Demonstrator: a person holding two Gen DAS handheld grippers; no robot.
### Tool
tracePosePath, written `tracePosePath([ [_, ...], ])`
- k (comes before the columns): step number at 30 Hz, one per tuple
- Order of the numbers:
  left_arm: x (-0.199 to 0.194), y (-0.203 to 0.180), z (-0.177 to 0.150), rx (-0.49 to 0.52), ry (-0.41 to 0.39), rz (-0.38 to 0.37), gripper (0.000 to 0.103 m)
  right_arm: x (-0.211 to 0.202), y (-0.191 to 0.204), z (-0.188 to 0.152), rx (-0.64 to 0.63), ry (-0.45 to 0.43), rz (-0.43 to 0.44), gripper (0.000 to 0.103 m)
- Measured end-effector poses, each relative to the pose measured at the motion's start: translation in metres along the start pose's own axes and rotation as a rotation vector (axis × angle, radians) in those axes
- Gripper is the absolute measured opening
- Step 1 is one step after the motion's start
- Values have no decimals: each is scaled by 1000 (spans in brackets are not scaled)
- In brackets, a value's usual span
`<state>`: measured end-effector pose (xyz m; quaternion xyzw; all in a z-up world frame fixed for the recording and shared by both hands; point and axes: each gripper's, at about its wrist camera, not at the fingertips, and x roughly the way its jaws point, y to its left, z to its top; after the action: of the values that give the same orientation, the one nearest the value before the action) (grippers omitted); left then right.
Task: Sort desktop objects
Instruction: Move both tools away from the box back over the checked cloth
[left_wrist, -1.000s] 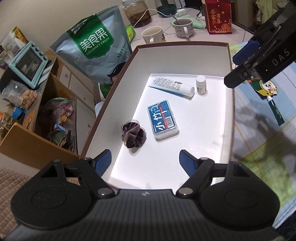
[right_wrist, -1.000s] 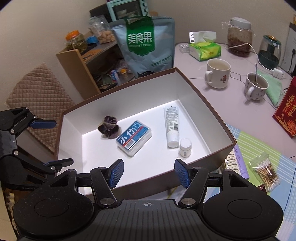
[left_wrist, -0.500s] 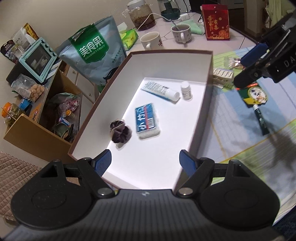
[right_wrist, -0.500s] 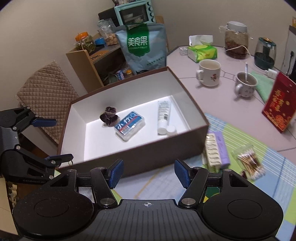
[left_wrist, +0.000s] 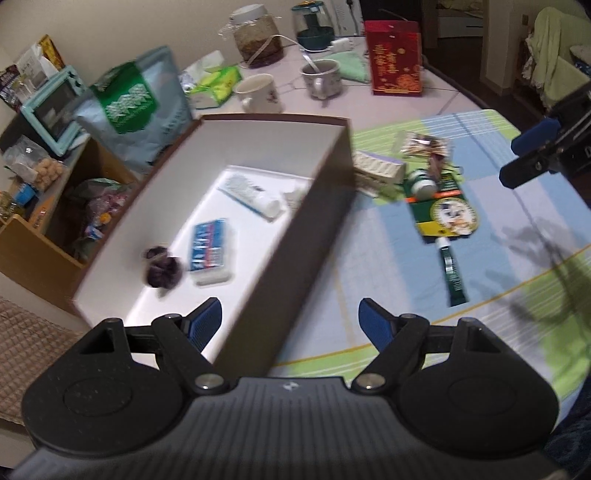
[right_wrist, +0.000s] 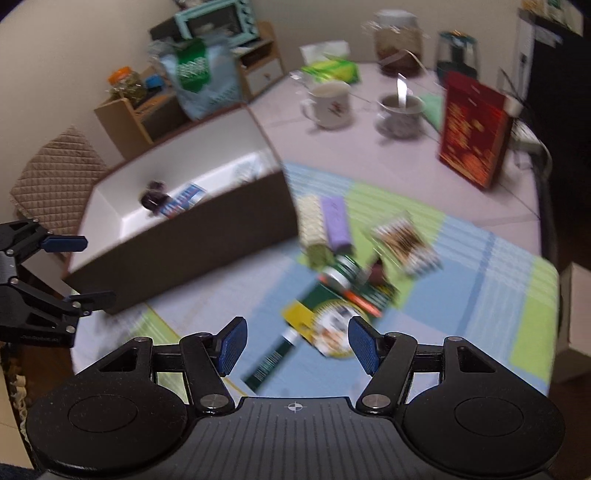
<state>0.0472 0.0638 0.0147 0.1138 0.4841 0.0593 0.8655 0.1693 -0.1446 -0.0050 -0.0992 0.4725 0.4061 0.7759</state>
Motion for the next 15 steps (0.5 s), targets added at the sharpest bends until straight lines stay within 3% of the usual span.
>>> tracePosePath([
  [8, 35, -60, 7, -26, 32, -120, 79, 0, -54, -36, 110, 49, -43, 64],
  [15, 63, -93, 18, -26, 65, -193, 78, 2, -80, -45, 165, 53, -46, 64],
])
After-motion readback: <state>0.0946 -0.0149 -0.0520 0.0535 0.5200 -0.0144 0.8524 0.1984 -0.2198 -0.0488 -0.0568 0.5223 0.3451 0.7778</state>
